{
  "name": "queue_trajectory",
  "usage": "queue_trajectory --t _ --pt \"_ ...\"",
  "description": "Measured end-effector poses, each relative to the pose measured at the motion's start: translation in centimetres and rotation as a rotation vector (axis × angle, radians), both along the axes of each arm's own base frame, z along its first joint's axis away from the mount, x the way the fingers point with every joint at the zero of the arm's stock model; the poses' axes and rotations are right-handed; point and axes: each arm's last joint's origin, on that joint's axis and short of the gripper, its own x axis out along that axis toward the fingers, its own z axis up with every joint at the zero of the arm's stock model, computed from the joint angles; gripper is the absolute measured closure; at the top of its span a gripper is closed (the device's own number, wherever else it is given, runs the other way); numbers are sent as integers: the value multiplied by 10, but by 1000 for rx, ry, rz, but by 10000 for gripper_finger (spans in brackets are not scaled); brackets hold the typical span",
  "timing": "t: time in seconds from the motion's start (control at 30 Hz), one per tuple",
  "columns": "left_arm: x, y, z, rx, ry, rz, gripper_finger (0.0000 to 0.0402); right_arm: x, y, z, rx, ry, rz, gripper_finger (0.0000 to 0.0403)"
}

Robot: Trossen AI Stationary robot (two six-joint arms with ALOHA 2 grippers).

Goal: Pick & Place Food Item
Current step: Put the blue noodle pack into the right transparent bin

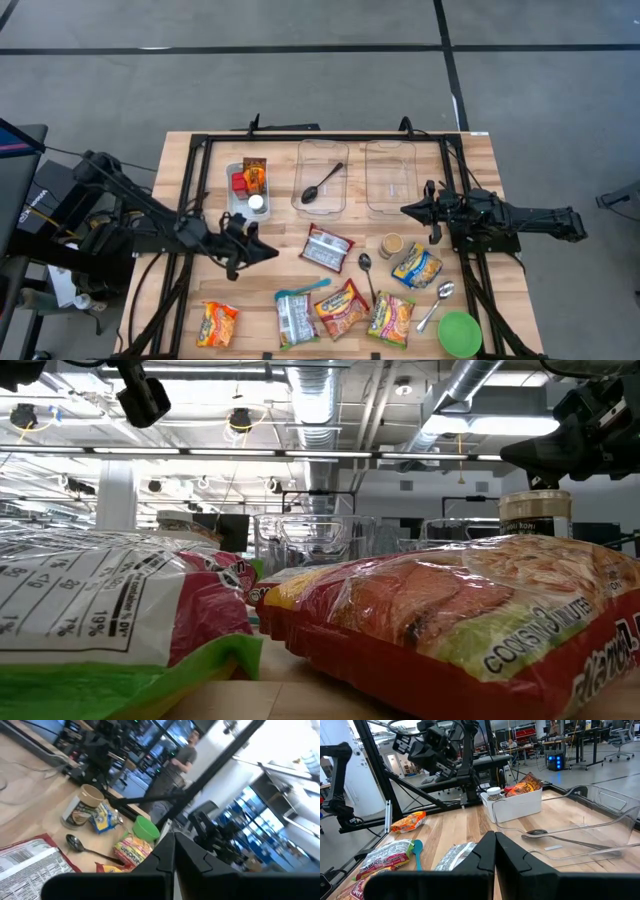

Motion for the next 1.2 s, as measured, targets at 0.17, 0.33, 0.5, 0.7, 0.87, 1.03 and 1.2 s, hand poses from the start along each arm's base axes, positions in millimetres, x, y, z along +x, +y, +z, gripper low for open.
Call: queue_trajectory --t 0.17,0.33,0.5,0.7,0.87,1.03,1.2 --pt "6 -9 -10 -28 1 108 401 0 0 0 0 0 0 403" --pt "13 -14 -19 -35 -1 184 401 0 0 0 0 0 0 403" --pt "17 -16 -21 -61 -33 189 401 0 0 0 0 0 0 403" --pt "17 -16 -18 -89 -68 190 401 0 0 0 0 -1 0 403" --pt "18 -13 -15 -110 -96 204 401 0 0 0 -13 0 0 403" --pt "21 -7 -14 -114 -104 234 401 0 0 0 -16 0 0 403" --pt "24 -1 -14 -112 -107 262 401 0 0 0 -14 0 0 403"
